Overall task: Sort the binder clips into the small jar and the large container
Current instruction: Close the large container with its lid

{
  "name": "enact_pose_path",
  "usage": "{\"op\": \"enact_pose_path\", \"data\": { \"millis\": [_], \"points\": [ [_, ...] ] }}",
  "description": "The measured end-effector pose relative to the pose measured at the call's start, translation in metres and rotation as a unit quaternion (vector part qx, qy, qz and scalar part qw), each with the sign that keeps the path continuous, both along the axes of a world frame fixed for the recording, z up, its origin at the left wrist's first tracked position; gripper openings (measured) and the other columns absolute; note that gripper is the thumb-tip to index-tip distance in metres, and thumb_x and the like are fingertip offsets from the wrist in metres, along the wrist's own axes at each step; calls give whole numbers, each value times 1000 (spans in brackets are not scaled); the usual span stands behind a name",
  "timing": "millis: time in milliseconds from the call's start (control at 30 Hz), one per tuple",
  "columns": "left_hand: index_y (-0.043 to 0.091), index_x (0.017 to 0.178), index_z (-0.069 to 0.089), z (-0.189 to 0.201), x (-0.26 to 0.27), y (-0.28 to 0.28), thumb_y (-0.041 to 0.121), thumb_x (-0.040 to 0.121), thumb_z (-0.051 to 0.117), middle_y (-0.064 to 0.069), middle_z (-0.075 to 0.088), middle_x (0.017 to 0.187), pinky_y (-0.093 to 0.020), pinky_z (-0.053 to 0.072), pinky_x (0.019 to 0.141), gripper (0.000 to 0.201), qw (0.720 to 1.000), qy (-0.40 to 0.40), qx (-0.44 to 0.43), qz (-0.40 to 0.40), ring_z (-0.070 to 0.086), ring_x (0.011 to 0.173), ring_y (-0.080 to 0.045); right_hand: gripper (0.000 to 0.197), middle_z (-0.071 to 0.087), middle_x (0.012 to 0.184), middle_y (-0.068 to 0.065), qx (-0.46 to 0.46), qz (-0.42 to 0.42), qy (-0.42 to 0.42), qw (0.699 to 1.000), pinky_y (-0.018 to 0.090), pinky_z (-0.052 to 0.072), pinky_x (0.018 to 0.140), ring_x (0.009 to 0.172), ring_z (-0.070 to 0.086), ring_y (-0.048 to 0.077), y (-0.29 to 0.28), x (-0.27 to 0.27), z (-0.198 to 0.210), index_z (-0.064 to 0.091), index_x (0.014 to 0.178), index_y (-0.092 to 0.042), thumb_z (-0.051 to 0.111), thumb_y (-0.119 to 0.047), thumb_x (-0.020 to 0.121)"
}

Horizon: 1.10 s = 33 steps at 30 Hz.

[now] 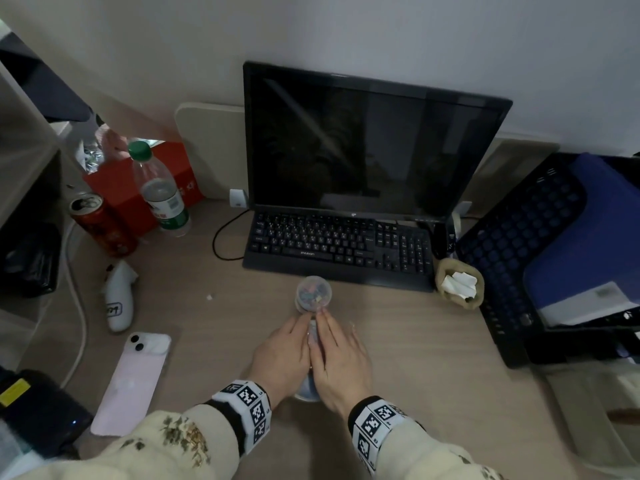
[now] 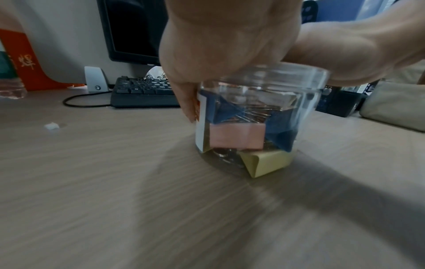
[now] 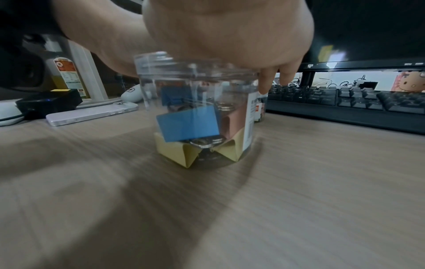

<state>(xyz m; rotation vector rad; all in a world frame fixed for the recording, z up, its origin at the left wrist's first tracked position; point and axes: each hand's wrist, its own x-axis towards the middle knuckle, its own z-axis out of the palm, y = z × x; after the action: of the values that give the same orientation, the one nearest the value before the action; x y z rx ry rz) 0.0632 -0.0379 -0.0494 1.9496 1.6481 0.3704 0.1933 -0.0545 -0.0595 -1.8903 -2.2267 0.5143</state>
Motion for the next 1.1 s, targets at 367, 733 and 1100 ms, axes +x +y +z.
{"op": "enact_pose_path", "data": {
  "millis": [367,733,1100],
  "points": [
    [17,150,25,-6,0,-2,35,100,25,-2,41,148,-32,39,106,52,990,121,36,-63,47,125,-17,53,37,152,-4,26,-12,-72,997,43,12,114,142,29,13,-5,-3,4,36,147,-19,18,-41,101],
    [31,113,44,-3,-22,1,21,106,30,25,46,108,9,30,72,18,923,-335,-154,115,46,107,3,71,34,152,3,-5,-31,-89,996,45,-10,115,142,22,22,6,-25,22,36,146,-18,9,-58,94],
    [34,125,59,-41,-24,-3,40,106,26,19,61,120,-15,36,98,38,898,-359,-217,136,54,113,10,56,49,139,-1,-17,-36,-71,997,57,31,105,125,45,25,7,-38,8,48,134,-33,17,-60,95]
  ]
}}
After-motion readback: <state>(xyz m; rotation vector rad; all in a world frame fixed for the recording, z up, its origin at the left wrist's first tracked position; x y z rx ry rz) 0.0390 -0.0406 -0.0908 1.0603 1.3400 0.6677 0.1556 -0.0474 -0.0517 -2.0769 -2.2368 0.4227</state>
